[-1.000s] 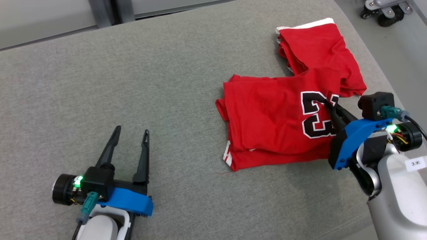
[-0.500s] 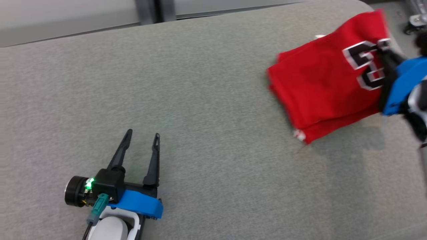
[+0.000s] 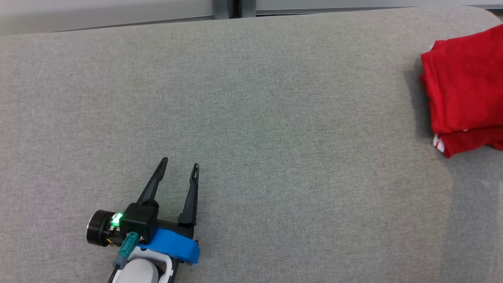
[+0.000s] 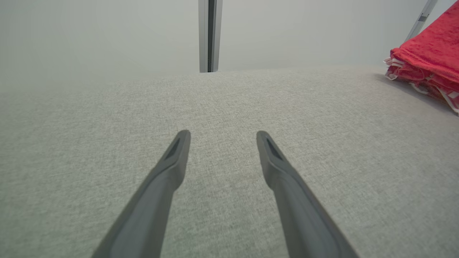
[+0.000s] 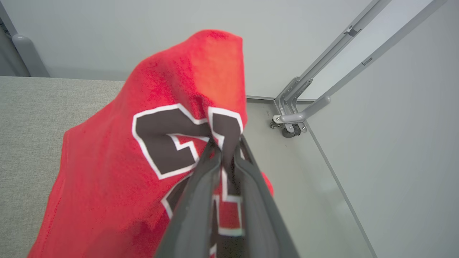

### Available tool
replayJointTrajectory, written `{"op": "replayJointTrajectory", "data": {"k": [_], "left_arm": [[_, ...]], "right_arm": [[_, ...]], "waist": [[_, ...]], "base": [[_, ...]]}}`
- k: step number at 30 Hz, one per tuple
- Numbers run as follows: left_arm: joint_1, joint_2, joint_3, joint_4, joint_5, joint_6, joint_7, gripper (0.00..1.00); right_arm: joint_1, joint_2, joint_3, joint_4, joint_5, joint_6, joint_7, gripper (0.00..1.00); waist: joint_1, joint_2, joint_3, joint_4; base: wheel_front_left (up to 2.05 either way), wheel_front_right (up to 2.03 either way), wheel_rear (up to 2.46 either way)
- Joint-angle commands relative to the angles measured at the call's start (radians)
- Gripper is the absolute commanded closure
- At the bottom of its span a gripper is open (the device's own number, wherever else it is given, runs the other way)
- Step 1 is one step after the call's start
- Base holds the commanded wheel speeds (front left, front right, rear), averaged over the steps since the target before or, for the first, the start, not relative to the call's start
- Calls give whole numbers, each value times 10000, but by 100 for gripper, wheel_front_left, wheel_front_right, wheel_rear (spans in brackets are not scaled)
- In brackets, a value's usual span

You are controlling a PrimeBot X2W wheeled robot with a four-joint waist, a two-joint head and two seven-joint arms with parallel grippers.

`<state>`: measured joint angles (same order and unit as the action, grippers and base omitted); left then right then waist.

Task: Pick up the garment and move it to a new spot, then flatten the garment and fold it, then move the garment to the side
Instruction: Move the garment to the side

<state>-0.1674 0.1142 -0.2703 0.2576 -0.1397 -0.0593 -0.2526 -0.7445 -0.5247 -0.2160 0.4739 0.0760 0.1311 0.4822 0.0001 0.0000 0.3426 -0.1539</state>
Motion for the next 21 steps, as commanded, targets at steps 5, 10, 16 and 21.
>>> {"op": "replayJointTrajectory", "data": {"k": [5,10,16,21], "left_arm": [[63,66,-88,36,28,19,22,0],[127,130,-80,68,-72,76,82,0],[112,198,10,35,-191,167,78,0],[43,217,226,153,-322,357,27,0]], "right_arm": [[78,659,-664,498,-724,-5,-771,0],[125,1196,-641,829,-1004,-5,-1332,0],[-103,1413,35,736,-978,-5,-1934,0],[-33,1705,814,378,-674,-5,-2586,0]], "waist": [[-1,0,-48,92],[-1,0,-191,13],[-1,0,-465,-90],[-1,0,-921,-8]], "base": [[0,0,0],[0,0,0],[0,0,0],[0,0,0]]}}
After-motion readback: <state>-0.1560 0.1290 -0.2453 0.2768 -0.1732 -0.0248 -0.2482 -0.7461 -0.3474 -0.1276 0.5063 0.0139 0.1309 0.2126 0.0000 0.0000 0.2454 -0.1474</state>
